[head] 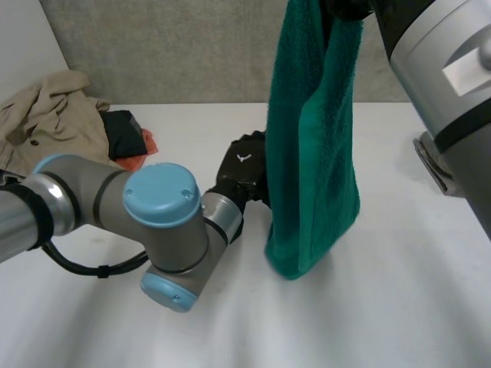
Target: Fold the laundry.
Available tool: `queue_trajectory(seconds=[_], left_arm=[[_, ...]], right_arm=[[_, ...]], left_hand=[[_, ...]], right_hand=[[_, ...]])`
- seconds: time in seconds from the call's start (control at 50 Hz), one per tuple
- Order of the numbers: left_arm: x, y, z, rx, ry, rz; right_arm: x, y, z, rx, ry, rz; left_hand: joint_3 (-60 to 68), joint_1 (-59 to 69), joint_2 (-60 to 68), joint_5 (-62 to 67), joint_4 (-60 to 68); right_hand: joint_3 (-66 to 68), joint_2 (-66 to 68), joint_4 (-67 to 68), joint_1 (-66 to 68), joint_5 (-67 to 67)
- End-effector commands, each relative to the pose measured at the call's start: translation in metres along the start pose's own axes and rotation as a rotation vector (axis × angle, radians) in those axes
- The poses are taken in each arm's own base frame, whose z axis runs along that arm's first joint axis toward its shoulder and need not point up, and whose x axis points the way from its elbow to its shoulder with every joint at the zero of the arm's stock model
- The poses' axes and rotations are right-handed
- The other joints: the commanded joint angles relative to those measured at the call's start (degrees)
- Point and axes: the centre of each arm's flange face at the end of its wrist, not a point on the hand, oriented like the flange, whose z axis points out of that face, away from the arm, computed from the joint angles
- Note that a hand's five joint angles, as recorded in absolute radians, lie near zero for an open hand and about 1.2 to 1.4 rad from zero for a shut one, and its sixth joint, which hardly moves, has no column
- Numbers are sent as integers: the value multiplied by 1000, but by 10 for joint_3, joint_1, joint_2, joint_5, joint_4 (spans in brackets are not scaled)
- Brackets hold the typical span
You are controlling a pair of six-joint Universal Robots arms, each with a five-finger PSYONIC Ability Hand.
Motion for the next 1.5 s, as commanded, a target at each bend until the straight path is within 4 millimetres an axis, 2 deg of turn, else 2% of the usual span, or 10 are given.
queue_trajectory(seconds=[0.02,0.08,0.18,0.36,0.5,0.78,1.02,1.28,1.4,1.5], left_arm=[[19,18,-9,-99,90,-109],[26,22,-18,-173,161,-138],[12,-7,-31,-182,93,-123],[-56,-118,-75,53,-141,76],[-73,-158,-100,135,-225,183],[-95,-103,-77,-100,-259,272],[-82,-161,-104,35,-268,314],[-154,-55,-4,-188,-305,339],[-164,-37,34,-148,-285,496],[-160,-52,51,7,-288,549]], right_arm=[[5,1,-2,-14,15,7],[5,7,0,-32,15,0],[6,43,1,-147,5,-41],[2,98,-8,-328,-35,-76],[-13,127,-23,-446,-129,-69],[-63,176,-34,-588,-284,20],[-21,136,-33,-490,-177,-5],[-101,221,-22,-650,-378,45],[-121,248,-11,-663,-354,67],[-122,260,-1,-653,-227,100]], left_hand=[[126,126,136,132,134],[659,659,669,665,666],[660,660,670,666,667],[660,660,670,666,667],[660,660,670,666,667],[660,660,670,666,667],[660,660,670,666,667],[660,660,670,666,667],[660,660,670,666,667],[126,126,136,132,133]], right_hand=[[113,126,109,177,142],[113,126,109,177,142],[113,126,109,177,142],[113,126,109,177,142],[113,126,109,177,142],[113,126,109,177,142],[113,126,109,177,142],[113,126,109,177,142],[113,126,109,177,142],[113,126,109,177,142]])
